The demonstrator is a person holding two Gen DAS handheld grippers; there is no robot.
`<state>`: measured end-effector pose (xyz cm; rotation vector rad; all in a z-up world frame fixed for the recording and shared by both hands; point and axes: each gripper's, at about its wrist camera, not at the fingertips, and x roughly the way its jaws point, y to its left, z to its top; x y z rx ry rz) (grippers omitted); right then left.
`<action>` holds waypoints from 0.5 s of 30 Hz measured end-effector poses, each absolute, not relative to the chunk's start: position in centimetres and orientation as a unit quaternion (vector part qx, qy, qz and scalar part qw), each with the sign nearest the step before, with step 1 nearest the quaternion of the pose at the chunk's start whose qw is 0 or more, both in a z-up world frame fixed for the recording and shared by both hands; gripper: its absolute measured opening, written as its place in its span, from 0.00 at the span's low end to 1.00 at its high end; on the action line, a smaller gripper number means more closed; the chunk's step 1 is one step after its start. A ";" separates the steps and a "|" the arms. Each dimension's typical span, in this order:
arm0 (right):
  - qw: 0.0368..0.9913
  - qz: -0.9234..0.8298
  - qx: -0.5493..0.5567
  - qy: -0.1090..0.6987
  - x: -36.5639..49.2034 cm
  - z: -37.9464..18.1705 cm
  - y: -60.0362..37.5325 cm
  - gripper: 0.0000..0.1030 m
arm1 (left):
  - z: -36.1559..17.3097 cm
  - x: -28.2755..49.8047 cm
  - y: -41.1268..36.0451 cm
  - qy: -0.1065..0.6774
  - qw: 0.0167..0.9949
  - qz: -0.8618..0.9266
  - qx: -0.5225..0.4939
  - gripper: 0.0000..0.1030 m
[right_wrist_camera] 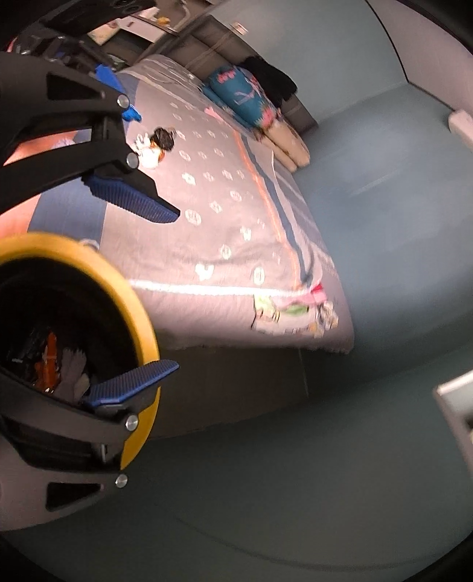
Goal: Collect trash
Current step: 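Move both open tools back over the remaining items on the bed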
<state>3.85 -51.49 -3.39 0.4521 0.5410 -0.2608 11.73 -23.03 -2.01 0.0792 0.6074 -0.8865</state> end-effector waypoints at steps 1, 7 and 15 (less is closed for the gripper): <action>0.933 -0.122 0.215 0.262 4.2 -3.0 -50.9 0.76 | -1.8 12.0 -22.2 0.285 0.864 -0.413 0.032 0.91; 0.947 -0.080 0.184 0.249 6.7 -0.5 -46.8 0.83 | -0.9 13.5 -17.1 0.271 0.894 -0.357 0.015 0.92; 0.954 -0.013 0.151 0.257 11.1 1.0 -40.0 0.86 | -1.1 16.2 -10.1 0.272 0.923 -0.272 -0.007 0.92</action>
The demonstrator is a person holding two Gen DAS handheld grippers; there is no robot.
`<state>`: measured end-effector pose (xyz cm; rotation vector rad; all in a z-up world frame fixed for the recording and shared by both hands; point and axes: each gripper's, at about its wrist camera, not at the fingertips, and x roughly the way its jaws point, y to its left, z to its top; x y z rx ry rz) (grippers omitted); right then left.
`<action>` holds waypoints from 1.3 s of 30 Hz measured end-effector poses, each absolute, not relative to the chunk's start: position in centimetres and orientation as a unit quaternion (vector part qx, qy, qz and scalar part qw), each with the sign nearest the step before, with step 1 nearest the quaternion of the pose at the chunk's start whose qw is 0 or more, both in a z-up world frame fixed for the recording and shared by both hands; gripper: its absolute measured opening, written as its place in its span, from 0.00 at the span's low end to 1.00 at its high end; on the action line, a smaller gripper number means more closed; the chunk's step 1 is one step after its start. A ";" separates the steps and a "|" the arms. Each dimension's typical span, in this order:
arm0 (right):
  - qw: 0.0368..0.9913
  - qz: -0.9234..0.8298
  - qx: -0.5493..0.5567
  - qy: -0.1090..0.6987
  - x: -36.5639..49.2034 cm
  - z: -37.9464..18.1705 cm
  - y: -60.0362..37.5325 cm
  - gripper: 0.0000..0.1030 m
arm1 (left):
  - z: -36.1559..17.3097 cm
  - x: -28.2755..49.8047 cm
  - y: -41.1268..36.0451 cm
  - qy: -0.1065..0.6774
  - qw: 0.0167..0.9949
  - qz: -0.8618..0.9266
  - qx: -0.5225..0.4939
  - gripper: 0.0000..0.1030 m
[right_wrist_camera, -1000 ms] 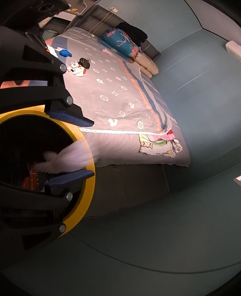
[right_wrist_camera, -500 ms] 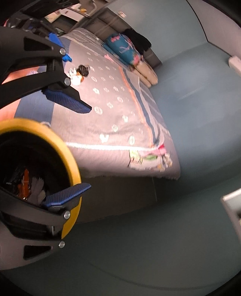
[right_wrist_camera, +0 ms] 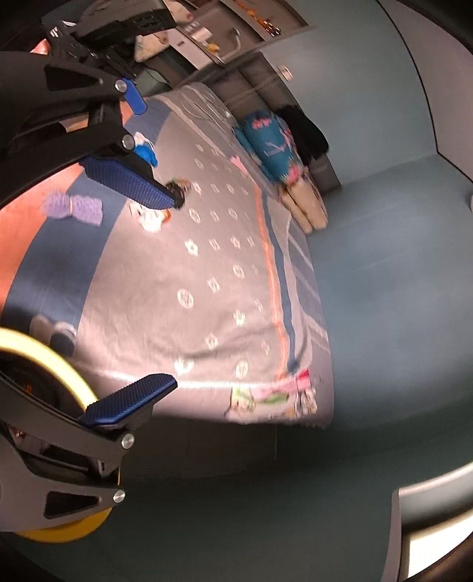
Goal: Collect trash
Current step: 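Move both open tools back over the remaining items on the bed, then grasp the white cloth with the left tool while the right tool grasps the lilac mesh net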
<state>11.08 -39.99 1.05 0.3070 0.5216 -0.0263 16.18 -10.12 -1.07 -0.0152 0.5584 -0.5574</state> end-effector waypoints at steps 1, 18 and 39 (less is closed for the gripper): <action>0.954 -0.008 0.150 0.258 11.4 1.0 -39.5 0.86 | -1.2 16.6 -9.4 0.274 0.925 -0.263 -0.010 0.92; 0.940 0.103 0.101 0.309 17.8 -2.7 -27.1 0.85 | -7.4 21.1 5.0 0.337 0.938 -0.057 -0.055 0.92; 0.896 0.143 0.058 0.417 22.1 -12.6 -20.1 0.85 | -15.4 24.6 11.0 0.418 0.906 0.021 -0.067 0.92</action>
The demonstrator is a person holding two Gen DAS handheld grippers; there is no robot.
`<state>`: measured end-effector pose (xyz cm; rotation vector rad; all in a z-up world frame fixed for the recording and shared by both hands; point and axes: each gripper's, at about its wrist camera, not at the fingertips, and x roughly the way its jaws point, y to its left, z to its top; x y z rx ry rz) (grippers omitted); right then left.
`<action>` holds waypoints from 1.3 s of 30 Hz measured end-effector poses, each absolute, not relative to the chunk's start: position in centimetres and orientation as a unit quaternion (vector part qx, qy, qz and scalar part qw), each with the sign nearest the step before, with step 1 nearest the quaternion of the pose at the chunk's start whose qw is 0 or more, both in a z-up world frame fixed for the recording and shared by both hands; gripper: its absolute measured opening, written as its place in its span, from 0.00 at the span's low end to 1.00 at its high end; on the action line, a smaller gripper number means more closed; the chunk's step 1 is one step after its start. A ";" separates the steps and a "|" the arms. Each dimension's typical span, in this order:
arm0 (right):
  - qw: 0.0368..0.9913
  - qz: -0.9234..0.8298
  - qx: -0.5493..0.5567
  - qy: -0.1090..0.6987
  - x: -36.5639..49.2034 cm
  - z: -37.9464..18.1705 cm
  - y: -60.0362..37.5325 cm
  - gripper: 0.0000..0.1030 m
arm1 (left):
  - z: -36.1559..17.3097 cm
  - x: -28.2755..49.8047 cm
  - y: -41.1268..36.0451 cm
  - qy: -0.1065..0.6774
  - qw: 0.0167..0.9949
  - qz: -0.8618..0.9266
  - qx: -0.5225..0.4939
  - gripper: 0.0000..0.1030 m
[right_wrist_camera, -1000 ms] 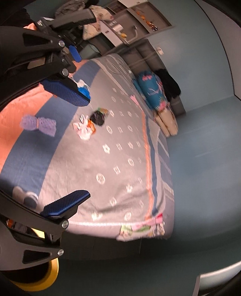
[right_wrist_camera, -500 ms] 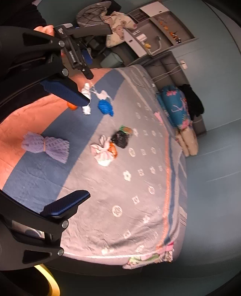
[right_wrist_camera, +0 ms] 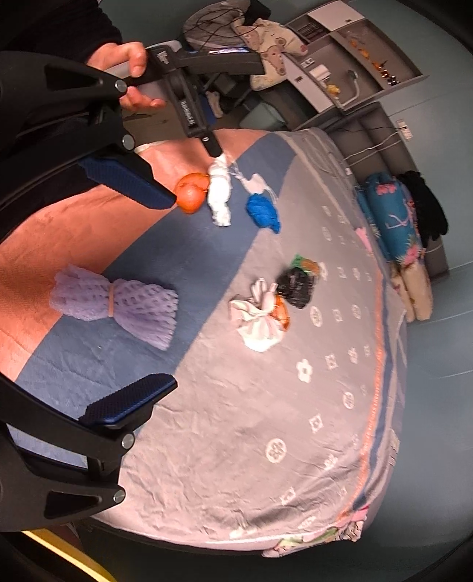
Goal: Collect trash
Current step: 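Grasp the white cloth with the left tool while the right tool grasps the lilac mesh net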
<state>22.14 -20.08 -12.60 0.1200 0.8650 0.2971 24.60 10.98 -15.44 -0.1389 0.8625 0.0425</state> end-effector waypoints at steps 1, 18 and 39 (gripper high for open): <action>0.892 0.144 0.057 0.424 22.3 -13.2 -19.9 0.85 | -15.7 24.8 11.2 0.420 0.904 0.023 -0.070 0.92; 0.870 0.139 0.017 0.472 24.6 -18.4 -17.2 0.85 | -18.6 28.5 11.7 0.447 0.890 0.026 -0.088 0.85; 0.843 0.141 0.022 0.519 27.0 -22.2 -16.7 0.75 | -19.9 34.4 6.6 0.470 0.881 -0.006 -0.049 0.55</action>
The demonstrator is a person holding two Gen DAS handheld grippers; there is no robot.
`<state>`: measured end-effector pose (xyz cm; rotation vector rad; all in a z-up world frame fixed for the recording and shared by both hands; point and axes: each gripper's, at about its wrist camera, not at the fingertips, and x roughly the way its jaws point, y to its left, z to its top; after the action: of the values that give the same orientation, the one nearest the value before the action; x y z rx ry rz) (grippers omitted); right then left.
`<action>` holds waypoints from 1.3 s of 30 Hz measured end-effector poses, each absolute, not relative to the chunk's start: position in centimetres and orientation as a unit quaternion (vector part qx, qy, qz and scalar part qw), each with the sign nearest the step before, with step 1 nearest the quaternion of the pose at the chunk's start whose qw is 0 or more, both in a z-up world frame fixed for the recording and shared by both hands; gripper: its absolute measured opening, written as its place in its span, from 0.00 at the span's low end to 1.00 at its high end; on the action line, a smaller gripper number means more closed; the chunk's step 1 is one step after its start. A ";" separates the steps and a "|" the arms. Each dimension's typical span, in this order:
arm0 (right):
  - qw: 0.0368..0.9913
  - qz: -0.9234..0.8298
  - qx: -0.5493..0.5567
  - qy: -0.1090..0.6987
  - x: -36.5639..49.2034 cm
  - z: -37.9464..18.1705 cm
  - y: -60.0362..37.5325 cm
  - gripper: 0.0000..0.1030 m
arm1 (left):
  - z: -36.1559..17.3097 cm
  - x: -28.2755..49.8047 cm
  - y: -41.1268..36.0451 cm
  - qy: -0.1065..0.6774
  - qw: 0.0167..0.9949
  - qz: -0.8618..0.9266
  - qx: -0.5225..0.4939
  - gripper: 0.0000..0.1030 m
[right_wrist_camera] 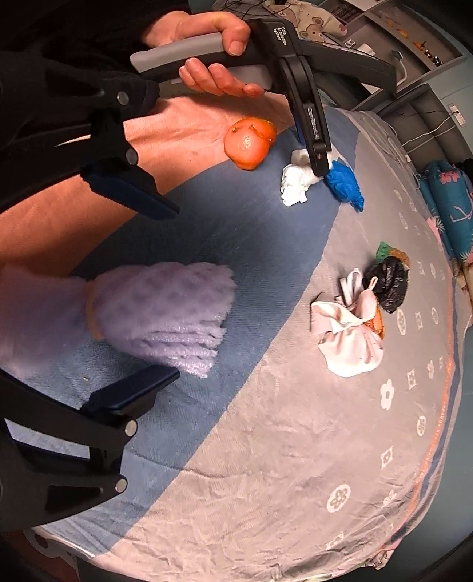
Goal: Collect trash
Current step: 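Grasp the white cloth with the left tool while the right tool grasps the lilac mesh net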
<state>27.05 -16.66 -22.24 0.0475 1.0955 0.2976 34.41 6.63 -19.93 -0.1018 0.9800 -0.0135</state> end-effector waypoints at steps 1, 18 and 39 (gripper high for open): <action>0.842 0.141 0.022 0.520 27.1 -22.4 -16.6 0.75 | -20.0 34.4 6.2 0.471 0.881 -0.009 -0.044 0.50; 0.844 0.111 0.051 0.523 27.7 -22.8 -18.7 0.25 | -19.1 34.1 3.9 0.467 0.883 -0.041 -0.014 0.14; 0.869 0.158 0.065 0.464 24.4 -15.2 -18.6 0.24 | -12.3 28.7 8.1 0.405 0.910 -0.064 -0.064 0.14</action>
<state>24.38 -18.65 -15.17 0.1370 0.9706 0.3302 28.68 8.05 -12.25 -0.1325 0.8355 -0.1321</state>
